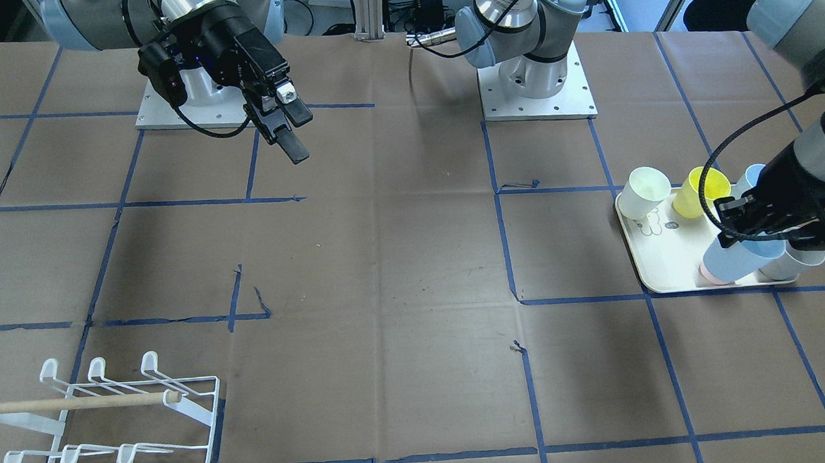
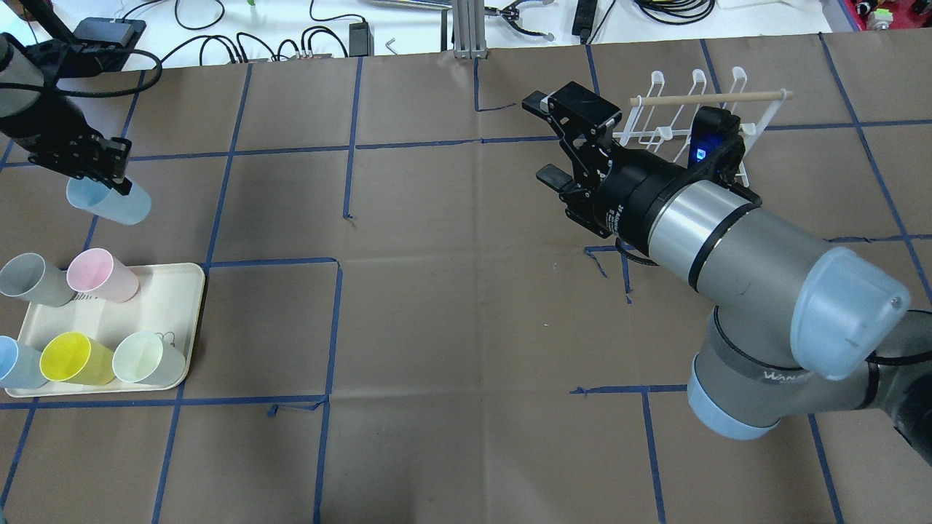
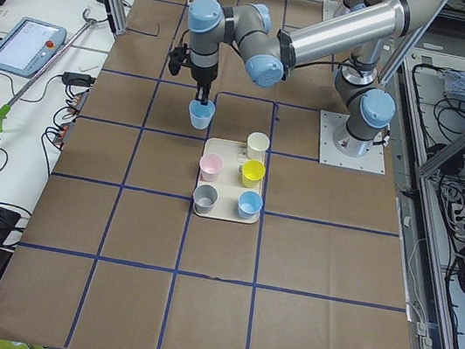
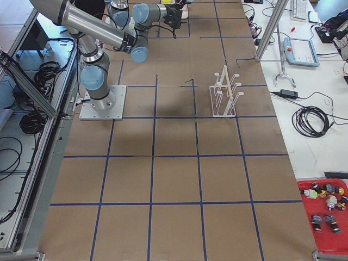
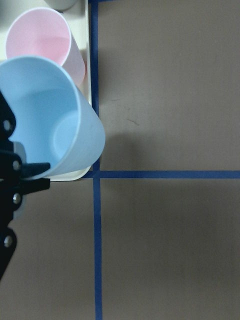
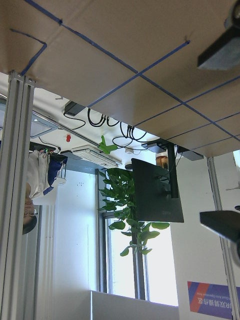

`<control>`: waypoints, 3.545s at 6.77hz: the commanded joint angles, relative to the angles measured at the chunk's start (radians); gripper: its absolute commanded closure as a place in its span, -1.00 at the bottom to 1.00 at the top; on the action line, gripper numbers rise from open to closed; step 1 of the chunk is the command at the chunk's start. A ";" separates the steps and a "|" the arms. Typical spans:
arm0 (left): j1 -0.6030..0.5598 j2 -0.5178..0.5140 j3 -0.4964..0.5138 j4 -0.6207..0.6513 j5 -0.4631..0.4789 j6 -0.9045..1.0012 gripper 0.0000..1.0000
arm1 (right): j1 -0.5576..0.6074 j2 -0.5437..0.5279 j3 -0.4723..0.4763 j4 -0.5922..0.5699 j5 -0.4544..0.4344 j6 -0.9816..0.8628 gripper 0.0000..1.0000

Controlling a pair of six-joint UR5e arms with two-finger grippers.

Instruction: Transfer IKEA cup to right arm and place on rack

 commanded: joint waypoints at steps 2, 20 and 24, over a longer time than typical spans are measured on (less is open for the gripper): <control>-0.042 -0.011 0.105 -0.024 -0.210 0.005 1.00 | -0.002 0.007 -0.005 -0.022 -0.011 0.055 -1.00; -0.368 -0.036 -0.610 1.711 -1.071 -0.097 0.97 | 0.087 0.106 -0.047 0.045 -0.173 0.152 -0.97; -0.381 -0.034 -0.610 1.708 -1.071 -0.099 0.96 | 0.144 0.198 -0.146 0.051 -0.243 0.201 -0.97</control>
